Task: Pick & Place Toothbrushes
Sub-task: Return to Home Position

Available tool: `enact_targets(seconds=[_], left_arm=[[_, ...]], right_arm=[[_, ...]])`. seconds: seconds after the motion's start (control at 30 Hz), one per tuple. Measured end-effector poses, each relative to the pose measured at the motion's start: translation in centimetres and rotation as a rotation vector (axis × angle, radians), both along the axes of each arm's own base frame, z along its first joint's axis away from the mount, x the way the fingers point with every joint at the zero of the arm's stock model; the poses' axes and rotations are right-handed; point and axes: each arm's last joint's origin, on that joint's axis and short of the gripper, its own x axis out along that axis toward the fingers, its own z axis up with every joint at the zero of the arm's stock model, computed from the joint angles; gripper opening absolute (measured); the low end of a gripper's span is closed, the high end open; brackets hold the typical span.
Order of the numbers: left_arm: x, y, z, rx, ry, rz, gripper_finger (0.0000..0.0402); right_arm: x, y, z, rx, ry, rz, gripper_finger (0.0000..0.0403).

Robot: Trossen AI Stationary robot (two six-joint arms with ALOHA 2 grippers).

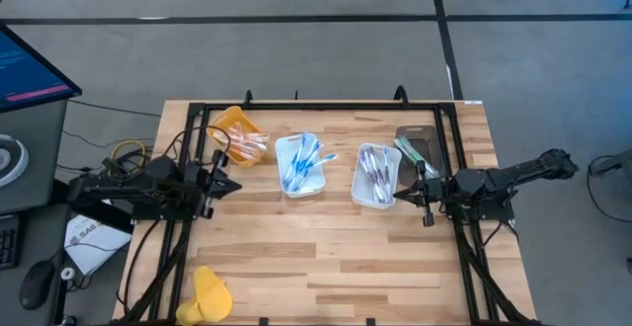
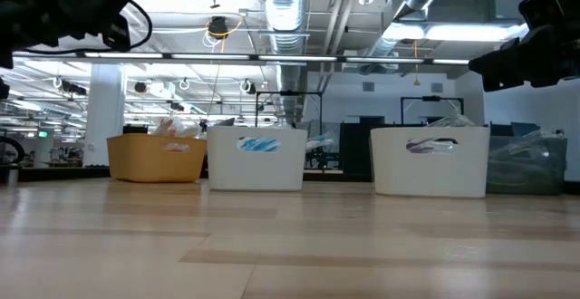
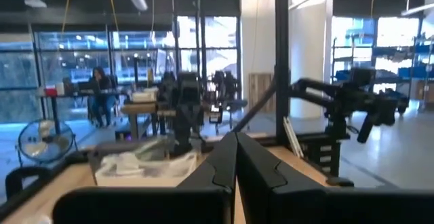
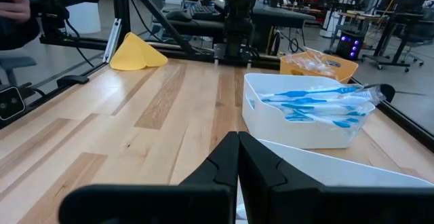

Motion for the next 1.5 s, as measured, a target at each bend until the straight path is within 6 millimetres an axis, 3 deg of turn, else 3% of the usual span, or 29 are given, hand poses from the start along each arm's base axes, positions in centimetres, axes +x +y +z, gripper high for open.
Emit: enact_targets(seconds=[0.27,0.5,1.5], left_arm=[[0.2,0.0,-1.1,0.001,0.117,0.005,0.0001],[0.3,0.5,-2.7,-0.021,0.286,0.174,0.0001],[0.3,0.5,-2.6,-0.026,0.276,0.179,0.0003]], right_arm=[[0.0,0.0,0.0,0.000,0.000,0.000,0.0001],[0.0,0.0,0.0,0.000,0.000,0.000,0.0001],[0.0,0.0,0.0,0.000,0.001,0.001,0.0001]])
